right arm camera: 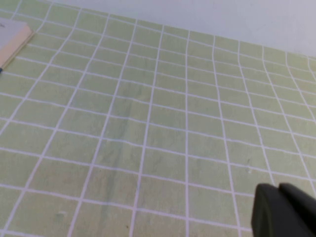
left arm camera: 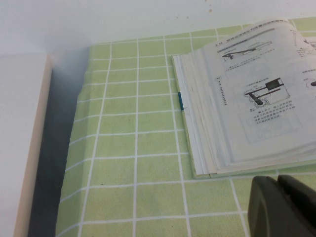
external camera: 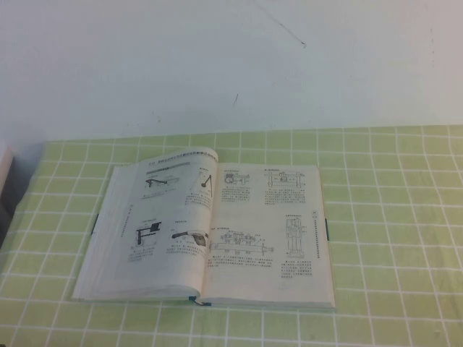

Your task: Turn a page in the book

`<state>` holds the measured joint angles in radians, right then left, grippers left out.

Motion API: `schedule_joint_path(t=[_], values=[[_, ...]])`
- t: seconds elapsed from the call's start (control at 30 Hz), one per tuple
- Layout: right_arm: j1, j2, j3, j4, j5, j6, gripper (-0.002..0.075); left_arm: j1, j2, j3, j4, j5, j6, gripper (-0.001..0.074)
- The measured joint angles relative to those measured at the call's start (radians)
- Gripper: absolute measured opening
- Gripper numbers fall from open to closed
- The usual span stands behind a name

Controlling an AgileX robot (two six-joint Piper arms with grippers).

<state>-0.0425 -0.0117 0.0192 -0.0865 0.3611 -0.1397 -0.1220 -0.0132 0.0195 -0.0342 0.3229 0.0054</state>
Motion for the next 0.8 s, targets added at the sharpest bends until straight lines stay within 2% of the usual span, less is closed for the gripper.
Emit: schedule_joint_path(t=[0.8], values=[[0.0, 0.0, 0.002, 0.023, -0.008, 0.0, -0.0003, 0.0, 0.0, 0.0, 0.0, 0.0, 0.0, -0.0004]])
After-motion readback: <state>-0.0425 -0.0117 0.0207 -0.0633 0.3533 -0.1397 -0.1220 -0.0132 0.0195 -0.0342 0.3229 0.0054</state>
